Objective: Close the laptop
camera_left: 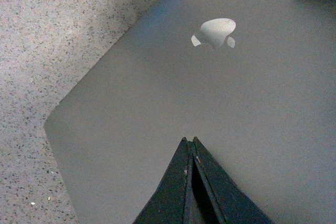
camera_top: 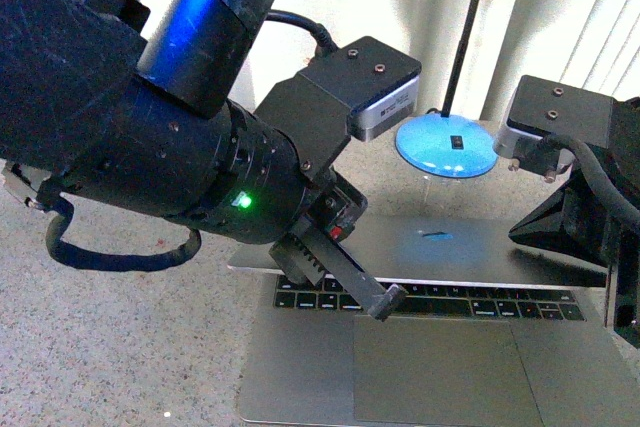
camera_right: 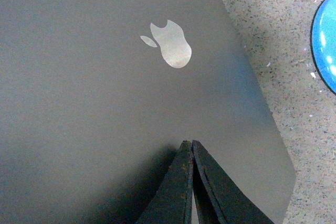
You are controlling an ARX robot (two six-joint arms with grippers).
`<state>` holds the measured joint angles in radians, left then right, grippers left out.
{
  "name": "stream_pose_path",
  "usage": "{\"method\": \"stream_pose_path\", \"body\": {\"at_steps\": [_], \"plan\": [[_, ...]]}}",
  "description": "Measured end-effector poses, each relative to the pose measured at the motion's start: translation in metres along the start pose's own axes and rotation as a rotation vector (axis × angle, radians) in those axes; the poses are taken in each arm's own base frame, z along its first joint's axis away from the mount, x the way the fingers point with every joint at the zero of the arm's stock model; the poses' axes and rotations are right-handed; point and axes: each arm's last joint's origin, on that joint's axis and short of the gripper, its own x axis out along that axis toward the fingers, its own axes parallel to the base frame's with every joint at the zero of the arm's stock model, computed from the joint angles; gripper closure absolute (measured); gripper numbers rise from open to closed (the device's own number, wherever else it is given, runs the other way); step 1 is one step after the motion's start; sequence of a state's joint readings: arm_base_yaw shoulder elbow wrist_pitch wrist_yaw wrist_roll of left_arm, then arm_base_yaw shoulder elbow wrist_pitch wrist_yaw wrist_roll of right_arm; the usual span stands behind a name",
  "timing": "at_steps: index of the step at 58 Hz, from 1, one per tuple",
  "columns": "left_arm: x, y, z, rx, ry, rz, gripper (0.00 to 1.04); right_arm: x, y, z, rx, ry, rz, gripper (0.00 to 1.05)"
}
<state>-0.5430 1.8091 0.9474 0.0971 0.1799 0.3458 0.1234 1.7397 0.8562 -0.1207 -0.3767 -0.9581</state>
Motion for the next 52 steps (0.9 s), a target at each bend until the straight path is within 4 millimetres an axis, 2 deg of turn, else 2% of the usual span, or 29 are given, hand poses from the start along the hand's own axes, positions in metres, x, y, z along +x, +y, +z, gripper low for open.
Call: {"method": "stream_pose_path", "body": {"at_steps": [21, 39, 52], "plan": [[0.011, -0.004, -0.014, -0.022, -0.004, -0.014, 1.01, 0.005, 0.011, -0.006, 0.001, 0.013, 0.029, 1.02], [0.014, -0.008, -0.021, -0.038, 0.005, -0.03, 1.01, 0.013, 0.018, -0.012, 0.003, 0.022, 0.046, 1.02], [0.017, -0.019, -0.032, -0.051, 0.007, -0.054, 1.01, 0.024, 0.025, -0.021, 0.013, 0.034, 0.062, 1.02]]}}
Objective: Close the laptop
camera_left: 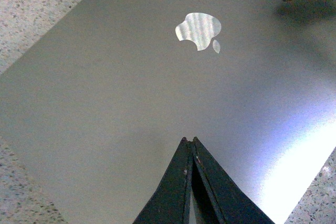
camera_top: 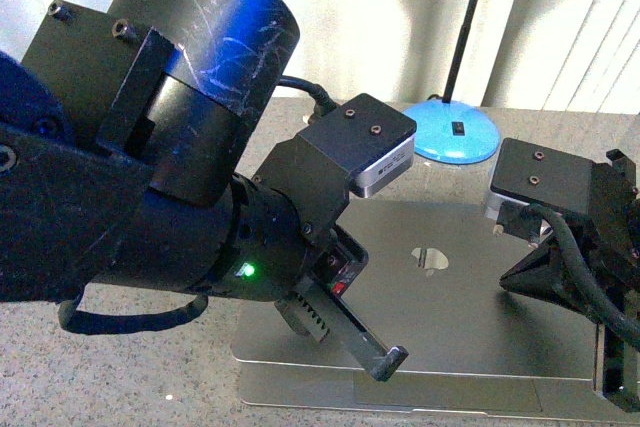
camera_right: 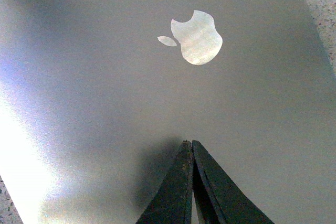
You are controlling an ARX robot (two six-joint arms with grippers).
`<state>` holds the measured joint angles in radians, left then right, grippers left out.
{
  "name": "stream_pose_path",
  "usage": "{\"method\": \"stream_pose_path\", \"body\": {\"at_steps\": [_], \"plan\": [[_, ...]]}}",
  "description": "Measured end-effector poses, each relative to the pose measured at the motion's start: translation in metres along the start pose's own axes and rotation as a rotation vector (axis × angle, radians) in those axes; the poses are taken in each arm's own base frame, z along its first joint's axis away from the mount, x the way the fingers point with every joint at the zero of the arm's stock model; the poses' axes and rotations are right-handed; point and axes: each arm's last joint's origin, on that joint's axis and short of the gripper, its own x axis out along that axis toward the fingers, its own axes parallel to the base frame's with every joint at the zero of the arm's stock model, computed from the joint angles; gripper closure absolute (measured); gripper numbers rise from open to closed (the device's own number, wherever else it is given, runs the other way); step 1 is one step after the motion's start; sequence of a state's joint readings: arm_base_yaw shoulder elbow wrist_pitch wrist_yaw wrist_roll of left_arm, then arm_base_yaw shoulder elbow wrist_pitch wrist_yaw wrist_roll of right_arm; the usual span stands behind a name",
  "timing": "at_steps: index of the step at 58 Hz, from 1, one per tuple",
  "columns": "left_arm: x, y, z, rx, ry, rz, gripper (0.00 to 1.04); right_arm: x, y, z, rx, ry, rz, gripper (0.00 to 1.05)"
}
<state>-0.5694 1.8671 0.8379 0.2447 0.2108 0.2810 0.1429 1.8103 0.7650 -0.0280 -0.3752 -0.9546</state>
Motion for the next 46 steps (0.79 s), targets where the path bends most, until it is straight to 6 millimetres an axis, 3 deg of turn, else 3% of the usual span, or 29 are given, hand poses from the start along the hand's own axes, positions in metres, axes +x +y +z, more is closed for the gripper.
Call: {"method": "stream_pose_path", "body": {"at_steps": [21, 46], "plan": [[0.016, -0.008, -0.033, -0.082, 0.025, -0.037, 1.01, 0.012, 0.007, -0.011, 0.032, 0.028, 0.015, 1.02], [0.02, 0.003, -0.045, -0.149, 0.017, -0.035, 1.01, 0.022, 0.015, -0.014, 0.059, 0.019, 0.015, 1.02]]}}
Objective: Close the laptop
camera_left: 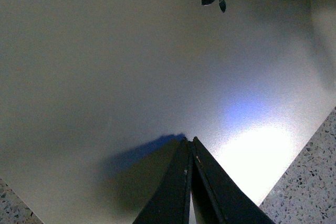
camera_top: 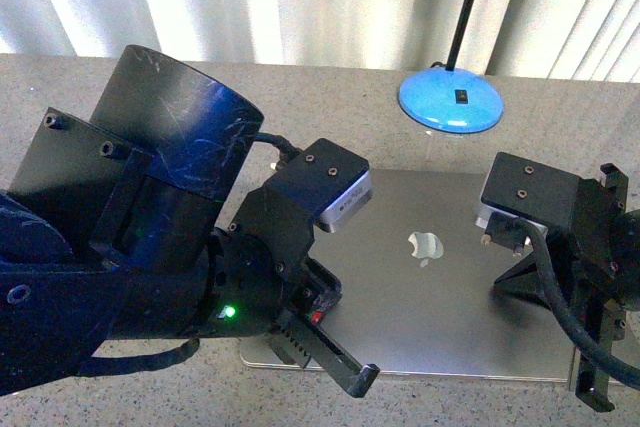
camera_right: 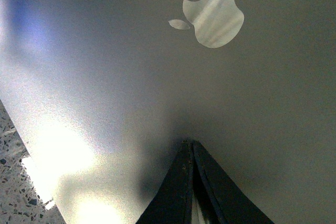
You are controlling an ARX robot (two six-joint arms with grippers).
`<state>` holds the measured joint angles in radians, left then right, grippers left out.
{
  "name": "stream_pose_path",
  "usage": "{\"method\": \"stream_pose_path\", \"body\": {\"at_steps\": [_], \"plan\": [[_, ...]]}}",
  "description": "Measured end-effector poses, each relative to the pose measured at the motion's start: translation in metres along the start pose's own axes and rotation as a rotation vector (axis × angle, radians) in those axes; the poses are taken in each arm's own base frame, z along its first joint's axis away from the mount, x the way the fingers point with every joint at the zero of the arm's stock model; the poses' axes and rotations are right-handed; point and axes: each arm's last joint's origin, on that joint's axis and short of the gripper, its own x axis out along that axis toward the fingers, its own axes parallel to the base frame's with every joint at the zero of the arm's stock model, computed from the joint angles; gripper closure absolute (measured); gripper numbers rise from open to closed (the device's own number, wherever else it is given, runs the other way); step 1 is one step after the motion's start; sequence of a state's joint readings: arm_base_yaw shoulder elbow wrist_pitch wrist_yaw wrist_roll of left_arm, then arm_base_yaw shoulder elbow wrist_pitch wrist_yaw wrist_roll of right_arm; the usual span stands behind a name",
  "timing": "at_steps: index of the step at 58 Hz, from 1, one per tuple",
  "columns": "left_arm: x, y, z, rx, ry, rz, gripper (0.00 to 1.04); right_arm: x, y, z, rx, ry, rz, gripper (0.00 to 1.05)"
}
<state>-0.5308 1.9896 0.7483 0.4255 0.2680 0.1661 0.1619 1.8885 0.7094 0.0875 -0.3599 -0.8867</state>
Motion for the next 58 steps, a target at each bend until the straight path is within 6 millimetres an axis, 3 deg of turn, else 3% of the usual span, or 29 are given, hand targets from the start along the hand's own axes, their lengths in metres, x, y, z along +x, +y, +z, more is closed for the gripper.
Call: {"method": "stream_pose_path", "body": {"at_steps": [13, 17, 22, 30, 35, 37, 41, 46, 51, 58], "plan": [[-0.012, 0.011, 0.0, -0.042, -0.023, 0.034, 1.01, -0.011, -0.001, 0.007, 0.038, -0.056, -0.041, 1.02], [-0.024, 0.019, 0.006, -0.086, -0.075, 0.071, 1.01, -0.022, -0.005, 0.015, 0.052, -0.107, -0.131, 1.02], [-0.059, 0.038, 0.026, -0.179, -0.256, 0.186, 1.0, -0.048, -0.018, 0.034, 0.113, -0.229, -0.33, 0.96], [-0.127, 0.064, 0.057, -0.351, -0.579, 0.398, 0.78, -0.067, -0.025, 0.045, 0.189, -0.319, -0.401, 0.75], [-0.139, 0.067, 0.061, -0.395, -0.629, 0.408, 0.58, -0.061, -0.023, 0.041, 0.228, -0.304, -0.379, 0.54], [-0.131, 0.066, 0.055, -0.41, -0.599, 0.39, 0.49, -0.054, -0.02, 0.039, 0.276, -0.324, -0.5, 0.57], [-0.123, 0.063, 0.048, -0.404, -0.573, 0.406, 0.38, -0.056, -0.007, 0.021, 0.5, -0.492, -0.812, 0.74], [-0.131, 0.061, 0.039, -0.339, -0.72, 0.679, 0.54, -0.075, 0.001, 0.012, 0.588, -0.661, -0.912, 0.87], [-0.15, 0.059, 0.022, -0.304, -0.778, 0.79, 0.7, -0.098, 0.01, 0.009, 0.624, -0.776, -0.939, 1.02], [-0.172, 0.049, -0.008, -0.277, -0.767, 0.809, 1.0, -0.113, 0.03, -0.003, 0.656, -0.76, -0.893, 1.02]]}}
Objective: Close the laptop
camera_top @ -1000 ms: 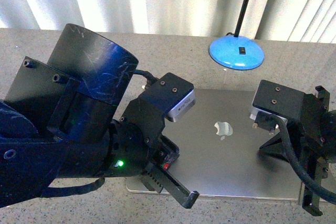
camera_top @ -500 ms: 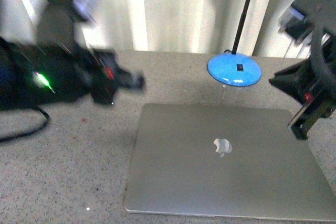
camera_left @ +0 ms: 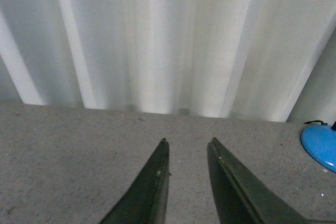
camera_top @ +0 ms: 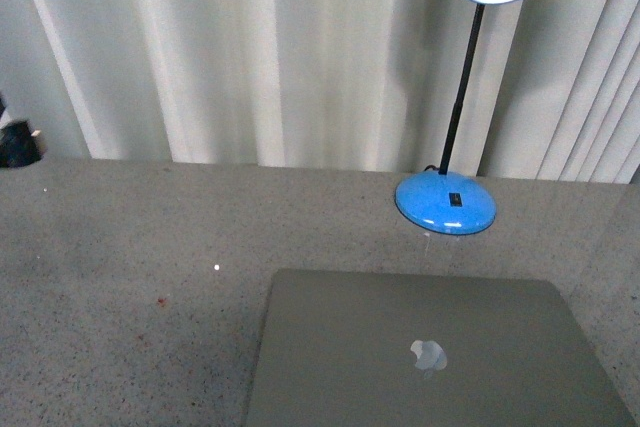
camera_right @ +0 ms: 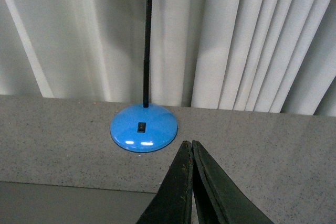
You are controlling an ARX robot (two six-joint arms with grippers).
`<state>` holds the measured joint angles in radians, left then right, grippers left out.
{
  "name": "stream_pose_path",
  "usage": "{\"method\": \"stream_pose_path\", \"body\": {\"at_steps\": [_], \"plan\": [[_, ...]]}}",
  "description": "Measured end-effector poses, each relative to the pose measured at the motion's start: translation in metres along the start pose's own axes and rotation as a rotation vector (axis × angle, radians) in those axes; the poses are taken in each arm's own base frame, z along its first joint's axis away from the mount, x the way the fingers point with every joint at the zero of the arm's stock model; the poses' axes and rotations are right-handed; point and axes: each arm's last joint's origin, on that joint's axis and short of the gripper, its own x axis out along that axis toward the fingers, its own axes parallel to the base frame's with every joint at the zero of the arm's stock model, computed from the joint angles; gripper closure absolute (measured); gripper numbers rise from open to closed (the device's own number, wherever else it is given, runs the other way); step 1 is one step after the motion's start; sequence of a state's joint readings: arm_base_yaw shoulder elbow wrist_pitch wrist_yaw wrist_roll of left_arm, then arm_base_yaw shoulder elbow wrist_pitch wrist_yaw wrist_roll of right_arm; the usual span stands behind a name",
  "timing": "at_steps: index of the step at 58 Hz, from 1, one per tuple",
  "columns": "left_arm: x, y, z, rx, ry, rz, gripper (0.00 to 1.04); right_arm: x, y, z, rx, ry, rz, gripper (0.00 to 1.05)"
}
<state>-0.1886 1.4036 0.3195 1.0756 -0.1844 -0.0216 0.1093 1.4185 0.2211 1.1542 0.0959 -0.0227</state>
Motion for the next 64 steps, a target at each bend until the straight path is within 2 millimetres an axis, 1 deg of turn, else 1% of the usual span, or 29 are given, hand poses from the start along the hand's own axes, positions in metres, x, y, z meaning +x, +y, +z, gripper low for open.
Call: {"method": "stream_pose_path", "body": {"at_steps": [5, 7, 13, 16, 22, 28, 31, 37, 64], "plan": [[-0.014, 0.008, -0.005, 0.007, 0.005, -0.001, 1.01, -0.015, -0.005, 0.006, 0.008, -0.027, -0.01, 1.02], [-0.02, 0.01, -0.006, 0.005, -0.015, 0.0, 1.01, -0.019, -0.006, 0.007, 0.01, -0.03, -0.012, 1.02], [-0.035, 0.017, -0.014, 0.013, 0.011, -0.004, 1.01, -0.032, -0.011, 0.005, 0.012, -0.024, -0.01, 1.02], [-0.041, 0.02, -0.014, 0.014, 0.011, -0.001, 1.01, -0.037, -0.015, 0.004, 0.013, -0.019, 0.01, 1.02], [-0.055, 0.025, -0.012, 0.013, -0.001, 0.005, 1.01, -0.05, -0.021, 0.005, 0.015, -0.027, -0.016, 1.02], [-0.065, 0.028, -0.013, 0.014, 0.008, -0.004, 1.01, -0.058, -0.02, 0.004, 0.016, -0.023, -0.015, 1.02], [-0.069, 0.033, -0.013, 0.013, 0.008, -0.022, 1.01, -0.062, -0.02, 0.004, 0.016, -0.024, -0.013, 1.02], [-0.078, 0.039, -0.012, 0.013, 0.005, 0.008, 1.01, -0.07, -0.02, 0.004, 0.016, -0.025, -0.013, 1.02], [-0.106, 0.039, -0.001, 0.013, -0.03, 0.002, 1.01, -0.095, -0.02, 0.009, 0.016, -0.046, -0.013, 1.02]]}}
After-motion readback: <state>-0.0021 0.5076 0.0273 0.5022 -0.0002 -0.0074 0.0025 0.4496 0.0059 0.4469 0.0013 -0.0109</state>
